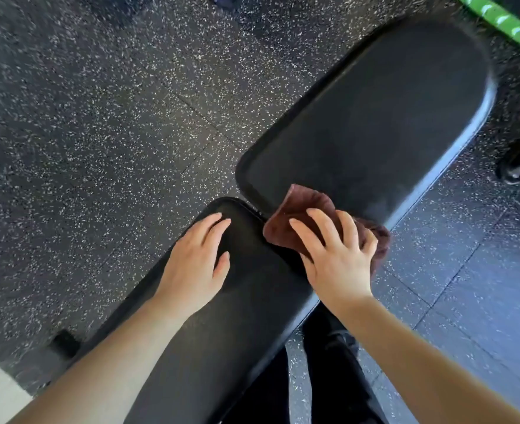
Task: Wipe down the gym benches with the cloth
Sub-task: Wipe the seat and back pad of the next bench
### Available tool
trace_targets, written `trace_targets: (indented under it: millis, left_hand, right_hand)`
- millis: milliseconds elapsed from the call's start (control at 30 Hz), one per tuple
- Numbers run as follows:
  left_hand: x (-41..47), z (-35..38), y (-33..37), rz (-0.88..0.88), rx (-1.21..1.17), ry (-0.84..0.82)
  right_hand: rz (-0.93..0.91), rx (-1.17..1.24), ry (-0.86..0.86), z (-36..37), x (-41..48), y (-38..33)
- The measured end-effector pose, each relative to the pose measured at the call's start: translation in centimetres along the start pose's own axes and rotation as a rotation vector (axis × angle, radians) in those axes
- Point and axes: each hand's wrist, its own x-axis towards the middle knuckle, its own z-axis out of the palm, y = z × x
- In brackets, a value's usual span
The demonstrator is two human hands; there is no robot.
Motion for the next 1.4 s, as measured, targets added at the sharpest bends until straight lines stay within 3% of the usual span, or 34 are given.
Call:
trace_targets:
  millis: [233, 433, 633, 800, 967, 1100, 1233, 1400]
  left_hand:
    - [8.3, -1.5, 8.0, 0.215, -0.019, 0.074]
    - [16.3, -3.0, 16.0, 0.362, 0.027, 0.149]
    - [18.2, -2.6, 18.4, 0.316, 0.157, 0.155]
    - [16.4, -1.6, 17.2, 0.305, 0.157, 0.106]
    - [16.0, -2.2, 17.1, 0.304, 0.147, 0.057]
    - [15.9, -2.2, 17.8, 0.268, 0.141, 0.057]
    - [15.6, -1.6, 18.7, 0.215, 0.111, 0.077]
    - [15.4, -1.1, 18.9, 0.186, 0.067, 0.095]
  right_hand:
    - [0.615, 0.271, 0.214, -3.0, 5.0, 5.9]
    - [0.805, 0.463, 0.303, -5.8, 12.7, 12.9]
    - [0.728, 0.686, 0.36, -6.2, 11.8, 14.9]
    - [0.735, 0.851, 0.255, -4.3, 5.7, 12.5]
    - [0.702, 0.807, 0.291, -5.4, 9.0, 15.1]
    - [0.596, 0.673, 0.16, -7.6, 14.7, 18.5]
    - [0.565, 0.748, 0.067, -8.4, 17.5, 20.6]
    - [0.644, 0.832, 0.227, -7.8, 14.5, 19.0]
